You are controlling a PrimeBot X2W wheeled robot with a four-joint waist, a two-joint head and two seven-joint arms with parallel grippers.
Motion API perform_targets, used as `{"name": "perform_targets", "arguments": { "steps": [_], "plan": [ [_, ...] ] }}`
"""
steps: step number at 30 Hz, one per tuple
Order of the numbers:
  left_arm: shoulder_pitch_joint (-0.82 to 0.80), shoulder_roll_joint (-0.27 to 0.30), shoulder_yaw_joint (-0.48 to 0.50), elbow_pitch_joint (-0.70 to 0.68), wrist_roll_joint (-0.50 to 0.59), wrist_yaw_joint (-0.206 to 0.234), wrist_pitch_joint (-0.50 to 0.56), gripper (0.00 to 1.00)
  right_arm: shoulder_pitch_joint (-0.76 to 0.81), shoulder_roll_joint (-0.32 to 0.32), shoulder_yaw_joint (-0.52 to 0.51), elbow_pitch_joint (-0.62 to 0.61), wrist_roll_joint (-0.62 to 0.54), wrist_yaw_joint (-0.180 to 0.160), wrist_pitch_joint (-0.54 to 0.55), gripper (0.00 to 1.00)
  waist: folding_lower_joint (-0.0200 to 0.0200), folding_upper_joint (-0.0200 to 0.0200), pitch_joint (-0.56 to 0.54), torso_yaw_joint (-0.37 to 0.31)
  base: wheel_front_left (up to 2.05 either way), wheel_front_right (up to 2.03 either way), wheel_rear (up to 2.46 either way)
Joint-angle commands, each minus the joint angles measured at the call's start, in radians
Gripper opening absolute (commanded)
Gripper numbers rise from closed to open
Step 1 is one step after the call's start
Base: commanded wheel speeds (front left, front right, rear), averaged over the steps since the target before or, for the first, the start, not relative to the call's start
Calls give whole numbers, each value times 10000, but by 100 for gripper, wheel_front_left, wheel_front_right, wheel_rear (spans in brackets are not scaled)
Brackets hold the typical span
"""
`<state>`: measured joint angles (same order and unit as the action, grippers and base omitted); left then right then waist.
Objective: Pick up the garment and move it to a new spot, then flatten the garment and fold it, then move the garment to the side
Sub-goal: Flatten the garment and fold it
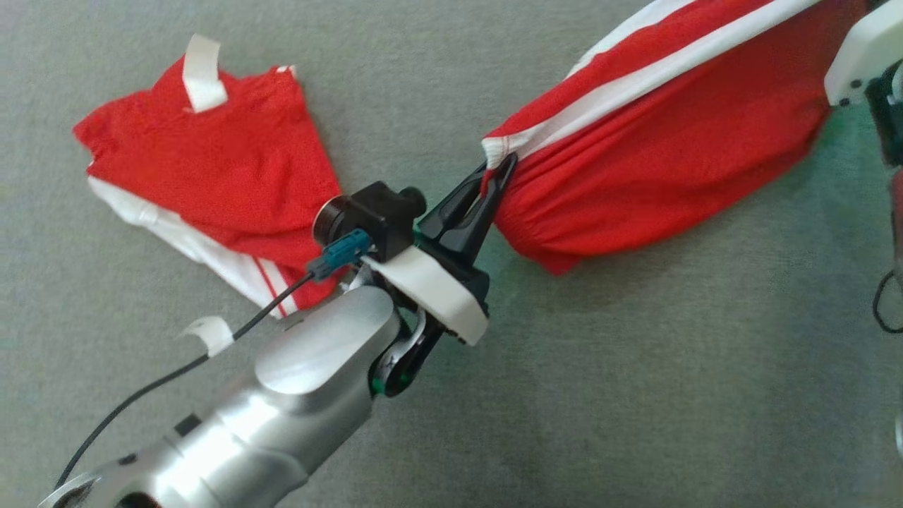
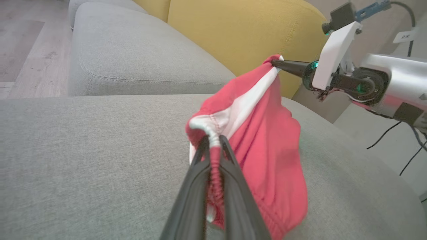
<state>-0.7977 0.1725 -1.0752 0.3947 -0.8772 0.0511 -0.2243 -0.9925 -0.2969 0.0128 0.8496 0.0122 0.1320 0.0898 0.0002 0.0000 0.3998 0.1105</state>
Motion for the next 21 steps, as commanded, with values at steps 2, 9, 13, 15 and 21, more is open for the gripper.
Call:
{"name": "perform_targets", "arguments": {
  "steps": [2, 9, 13, 15, 21],
  "plan": [
    [-464, -19, 322, -80, 129, -104, -150, 0, -560, -100, 70, 119, -213, -13, -216, 0, -2, 0, 357, 345, 0, 0, 0],
    [-706, -286, 181, 390, 229, -196, -93, 46, -1151, -72, -230, 1282, -650, -13, -665, 100, -2, 0, 558, 550, 0, 0, 0],
    [-669, -308, 326, 641, 259, -109, -195, 100, -1381, 63, -361, 1989, -866, -13, -1167, 100, -2, 0, 369, 458, 0, 0, 0],
    [-600, -247, 447, 660, 291, -48, -249, 100, -1392, 83, -434, 2187, -890, -13, -1447, 100, -2, 0, 177, 380, 0, 0, 0],
    [-258, 175, 1107, 363, 455, 383, -350, 100, -1219, 208, -674, 2532, -507, -13, -2427, 100, -2, 0, -600, 67, 0, 0, 0]
  ]
}}
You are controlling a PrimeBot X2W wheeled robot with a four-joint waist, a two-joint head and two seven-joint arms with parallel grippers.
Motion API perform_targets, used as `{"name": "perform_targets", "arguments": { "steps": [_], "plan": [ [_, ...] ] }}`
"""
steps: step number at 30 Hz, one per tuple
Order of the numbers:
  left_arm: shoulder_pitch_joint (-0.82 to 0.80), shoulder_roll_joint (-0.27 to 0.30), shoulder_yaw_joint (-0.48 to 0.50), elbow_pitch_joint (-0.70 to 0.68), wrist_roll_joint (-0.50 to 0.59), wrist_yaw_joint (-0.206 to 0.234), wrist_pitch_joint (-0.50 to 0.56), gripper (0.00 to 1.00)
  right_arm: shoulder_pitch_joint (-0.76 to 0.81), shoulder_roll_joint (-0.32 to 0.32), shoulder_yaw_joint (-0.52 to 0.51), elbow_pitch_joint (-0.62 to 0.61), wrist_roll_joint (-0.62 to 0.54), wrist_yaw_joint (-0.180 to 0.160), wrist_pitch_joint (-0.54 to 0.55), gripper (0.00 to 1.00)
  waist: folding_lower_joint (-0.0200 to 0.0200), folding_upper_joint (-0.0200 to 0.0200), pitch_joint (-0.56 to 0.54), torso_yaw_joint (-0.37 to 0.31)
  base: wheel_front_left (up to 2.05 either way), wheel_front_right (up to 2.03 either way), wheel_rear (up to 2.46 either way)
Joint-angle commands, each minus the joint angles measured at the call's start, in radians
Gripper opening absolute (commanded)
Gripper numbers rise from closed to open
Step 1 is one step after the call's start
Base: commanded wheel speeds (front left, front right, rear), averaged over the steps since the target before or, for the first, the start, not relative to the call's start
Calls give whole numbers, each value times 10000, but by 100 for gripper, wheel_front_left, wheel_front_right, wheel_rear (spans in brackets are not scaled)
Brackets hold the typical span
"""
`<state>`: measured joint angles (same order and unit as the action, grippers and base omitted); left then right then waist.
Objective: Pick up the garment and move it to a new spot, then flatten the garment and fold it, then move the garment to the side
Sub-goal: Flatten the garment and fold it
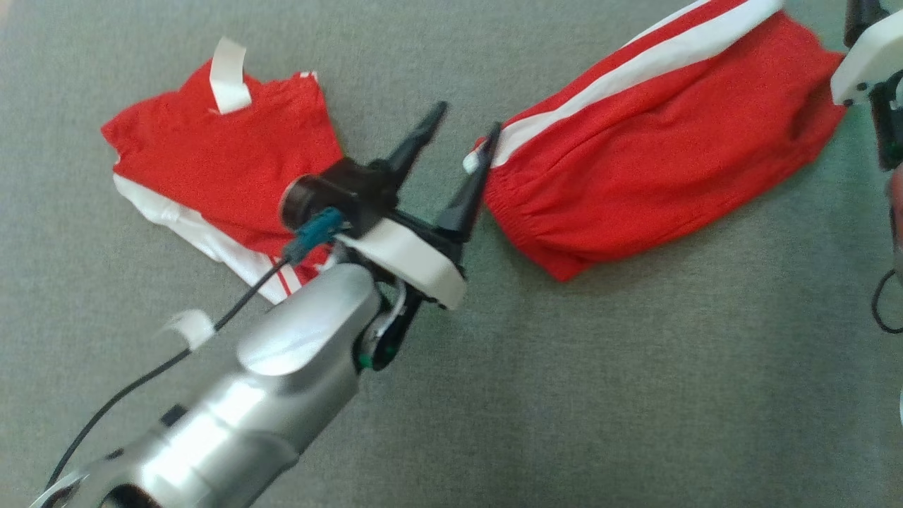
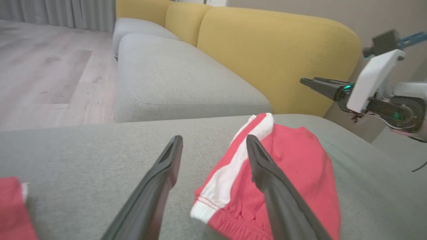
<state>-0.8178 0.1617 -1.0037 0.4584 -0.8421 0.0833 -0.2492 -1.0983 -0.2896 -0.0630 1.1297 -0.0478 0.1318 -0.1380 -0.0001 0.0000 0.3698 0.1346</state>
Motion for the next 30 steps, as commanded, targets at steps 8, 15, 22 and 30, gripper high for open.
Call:
{"name": "perform_targets", "arguments": {
  "steps": [8, 15, 22, 30],
  "plan": [
    [874, 1150, 2099, -1290, 530, 863, -123, 100, 905, 398, 600, -951, 1480, -11, -1097, 100, 1, 0, -1500, -711, 0, 0, 0],
    [2143, 1649, 3379, -1985, 1475, 1386, -124, 100, 3078, 560, 1416, -3281, 3110, -11, -1221, 100, 1, 0, -2355, -1178, 0, 0, 0],
    [3748, 1667, 3804, -2040, 2341, 1577, -125, 100, 6076, 1001, 1523, -5830, 3518, -11, -1223, 100, 1, 0, -2871, -1517, 0, 0, 0],
    [5137, 1323, 4122, -1837, 3088, 1676, -125, 100, 8609, 1960, 1251, -7569, 2794, -11, -950, 100, 1, 0, -3004, -1762, 0, 0, 0]
  ]
}}
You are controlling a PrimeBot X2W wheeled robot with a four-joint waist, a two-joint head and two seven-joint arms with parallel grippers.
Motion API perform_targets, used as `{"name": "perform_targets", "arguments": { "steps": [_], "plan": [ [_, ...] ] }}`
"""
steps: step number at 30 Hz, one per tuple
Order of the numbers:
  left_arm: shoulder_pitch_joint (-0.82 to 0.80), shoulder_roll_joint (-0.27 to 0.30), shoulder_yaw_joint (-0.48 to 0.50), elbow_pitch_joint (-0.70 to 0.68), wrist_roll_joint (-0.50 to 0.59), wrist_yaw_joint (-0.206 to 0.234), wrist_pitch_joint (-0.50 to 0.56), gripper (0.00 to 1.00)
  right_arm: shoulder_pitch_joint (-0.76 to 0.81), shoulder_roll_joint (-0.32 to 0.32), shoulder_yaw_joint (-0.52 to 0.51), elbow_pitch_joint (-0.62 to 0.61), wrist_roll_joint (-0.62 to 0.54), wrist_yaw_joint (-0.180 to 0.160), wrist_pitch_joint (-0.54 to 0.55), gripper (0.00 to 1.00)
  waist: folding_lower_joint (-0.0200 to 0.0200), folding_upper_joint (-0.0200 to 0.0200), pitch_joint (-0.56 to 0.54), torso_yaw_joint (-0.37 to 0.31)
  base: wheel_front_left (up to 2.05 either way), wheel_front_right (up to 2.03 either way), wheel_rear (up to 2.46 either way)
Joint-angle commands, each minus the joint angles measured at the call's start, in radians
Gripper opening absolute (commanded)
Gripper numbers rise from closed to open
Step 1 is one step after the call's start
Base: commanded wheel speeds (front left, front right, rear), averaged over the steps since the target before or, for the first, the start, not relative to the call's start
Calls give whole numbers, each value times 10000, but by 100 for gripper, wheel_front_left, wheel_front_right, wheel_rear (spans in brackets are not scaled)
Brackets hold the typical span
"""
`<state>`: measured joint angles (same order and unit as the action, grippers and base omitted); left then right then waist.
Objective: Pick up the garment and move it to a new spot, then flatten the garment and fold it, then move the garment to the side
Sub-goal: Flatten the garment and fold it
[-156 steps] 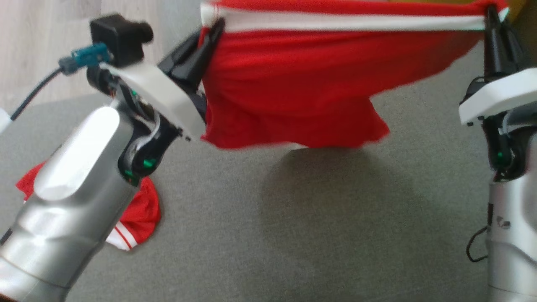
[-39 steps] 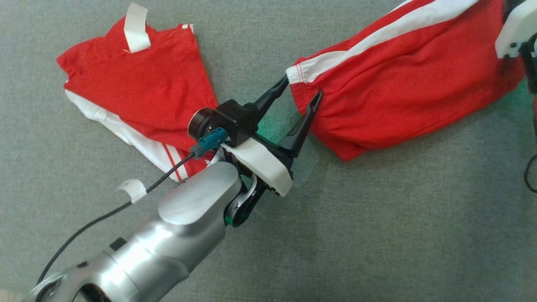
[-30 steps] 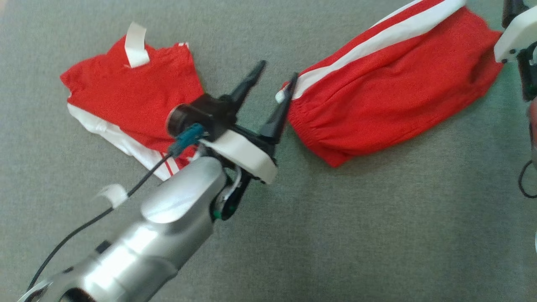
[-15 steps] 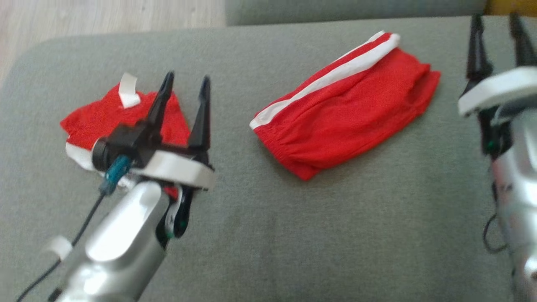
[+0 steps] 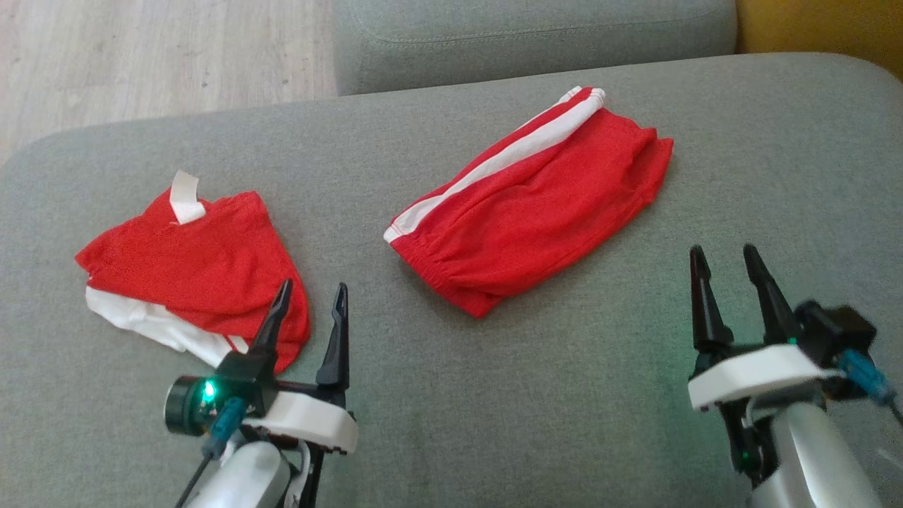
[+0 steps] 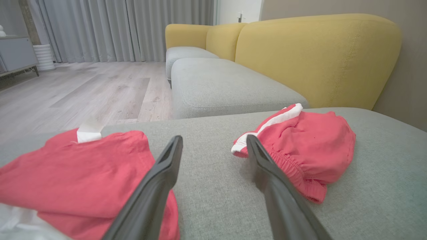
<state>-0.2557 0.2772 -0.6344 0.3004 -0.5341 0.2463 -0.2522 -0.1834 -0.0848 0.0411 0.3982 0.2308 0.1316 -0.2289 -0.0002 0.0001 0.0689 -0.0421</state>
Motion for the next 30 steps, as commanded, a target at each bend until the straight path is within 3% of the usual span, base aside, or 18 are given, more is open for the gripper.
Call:
{"name": "perform_targets", "arguments": {
  "steps": [1, 9, 17, 23, 30],
  "plan": [
    [-354, 83, 514, -257, 60, 14, -94, 100, -312, 10, 124, -430, -56, -9, -12, 100, 2, -1, 9, -7, 0, 0, 0],
    [-228, -314, 1054, -306, 650, -358, -95, 100, 165, 294, -297, -1463, -474, -9, 377, 100, 2, -1, 395, 140, 0, 0, 0],
    [-837, -578, 1332, -439, 1104, -758, -95, 100, -1474, 247, -1018, -1610, -847, -9, 1552, 100, 2, -1, 1475, 733, 0, 0, 0],
    [-1238, -802, 1387, -418, 1374, -1010, -95, 100, -3608, 50, -2079, -225, -1018, -9, 3167, 100, 2, -1, 2200, 1282, 0, 0, 0],
    [-1633, -1215, 1327, -379, 1638, -1327, -95, 100, -5722, -420, -3483, 2403, -2382, -9, 4310, 100, 2, -1, 2818, 1968, 0, 0, 0]
  ]
}}
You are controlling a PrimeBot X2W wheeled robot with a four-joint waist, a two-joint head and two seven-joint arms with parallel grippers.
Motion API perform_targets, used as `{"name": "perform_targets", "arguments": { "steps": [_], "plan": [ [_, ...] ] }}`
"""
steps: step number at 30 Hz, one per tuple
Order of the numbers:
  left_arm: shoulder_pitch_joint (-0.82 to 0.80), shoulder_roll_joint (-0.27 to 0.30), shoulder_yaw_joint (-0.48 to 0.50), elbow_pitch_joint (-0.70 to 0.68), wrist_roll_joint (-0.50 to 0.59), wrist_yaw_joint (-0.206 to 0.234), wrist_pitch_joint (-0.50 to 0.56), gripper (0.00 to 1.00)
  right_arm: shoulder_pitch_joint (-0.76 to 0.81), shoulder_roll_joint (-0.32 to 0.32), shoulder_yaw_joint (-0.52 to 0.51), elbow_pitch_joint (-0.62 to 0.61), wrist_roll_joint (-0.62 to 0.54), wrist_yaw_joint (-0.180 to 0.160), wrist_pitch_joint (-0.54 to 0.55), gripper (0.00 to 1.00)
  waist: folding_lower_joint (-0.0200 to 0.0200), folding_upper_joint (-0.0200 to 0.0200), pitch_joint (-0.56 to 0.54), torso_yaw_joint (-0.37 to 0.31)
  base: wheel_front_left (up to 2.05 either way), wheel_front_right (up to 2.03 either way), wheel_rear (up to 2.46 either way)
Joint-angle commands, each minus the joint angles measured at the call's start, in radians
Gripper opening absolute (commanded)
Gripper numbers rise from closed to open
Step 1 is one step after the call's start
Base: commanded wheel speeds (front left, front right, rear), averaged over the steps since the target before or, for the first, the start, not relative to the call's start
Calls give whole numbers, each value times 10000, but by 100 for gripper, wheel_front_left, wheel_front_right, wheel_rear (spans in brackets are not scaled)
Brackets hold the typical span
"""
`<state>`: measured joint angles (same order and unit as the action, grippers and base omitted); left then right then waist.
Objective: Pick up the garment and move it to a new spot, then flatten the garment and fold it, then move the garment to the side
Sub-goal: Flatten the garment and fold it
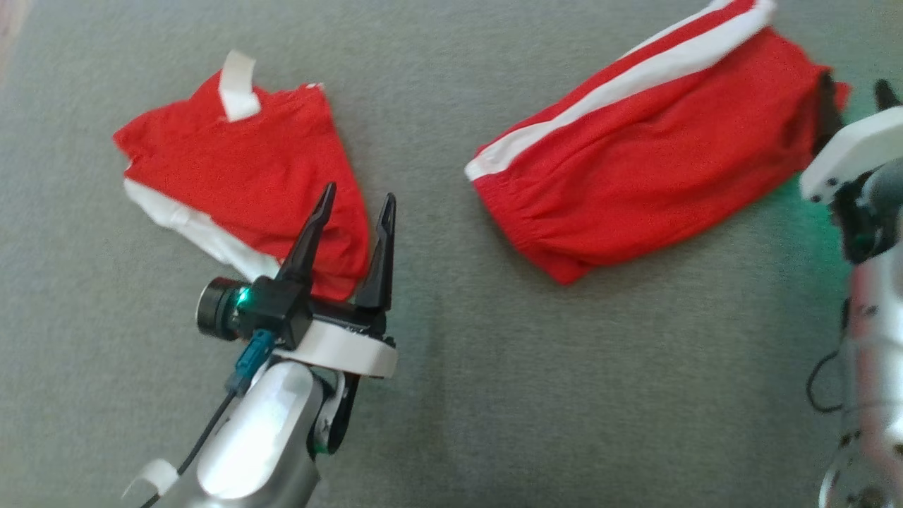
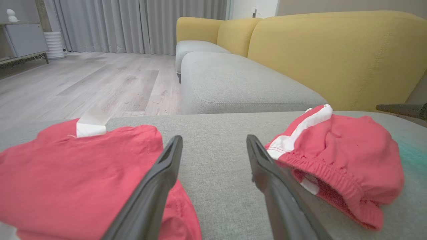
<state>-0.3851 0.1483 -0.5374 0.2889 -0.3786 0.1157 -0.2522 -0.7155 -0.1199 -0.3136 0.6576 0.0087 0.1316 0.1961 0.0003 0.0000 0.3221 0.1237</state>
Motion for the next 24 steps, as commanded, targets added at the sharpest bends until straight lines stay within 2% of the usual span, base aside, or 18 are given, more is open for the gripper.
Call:
{"name": "perform_targets", "arguments": {
  "steps": [1, 7, 9, 13, 18, 19, 20, 24],
  "plan": [
    [-377, 15, 350, -257, 117, -72, -95, 100, -629, -123, -227, 157, -394, -9, 139, 100, -3, 0, 348, 402, 0, 0, 0],
    [-506, -237, 483, -162, 411, -194, -95, 100, -1749, -280, -1698, 1806, -1960, -9, 229, 100, -3, 0, 664, 796, 0, 0, 0],
    [-498, -300, 571, -155, 463, -205, -95, 100, -1957, -237, -1979, 2237, -2166, -9, 381, 100, -3, 0, 718, 832, 0, 0, 0],
    [-503, -426, 647, -152, 602, -284, -95, 100, -2176, -284, -2161, 2838, -2741, -9, 473, 100, -3, 0, 794, 862, 0, 0, 0],
    [-564, -528, 717, -121, 712, -376, -95, 100, -2438, -210, -1934, 3505, -2726, -9, 336, 100, -3, 0, 825, 834, 0, 0, 0],
    [-572, -549, 742, -115, 734, -396, -95, 100, -2491, -229, -1812, 3643, -2714, -9, 261, 48, -3, 0, 826, 817, 0, 0, 0],
    [-577, -569, 766, -114, 754, -417, -95, 100, -2547, -284, -1613, 3766, -2728, -9, 141, 0, -3, 0, 824, 799, 0, 0, 0],
    [-487, -628, 902, -107, 821, -479, -95, 100, -2726, -635, -1135, 4043, -2433, -9, -589, 0, -3, 0, 690, 643, 0, 0, 0]
  ]
}}
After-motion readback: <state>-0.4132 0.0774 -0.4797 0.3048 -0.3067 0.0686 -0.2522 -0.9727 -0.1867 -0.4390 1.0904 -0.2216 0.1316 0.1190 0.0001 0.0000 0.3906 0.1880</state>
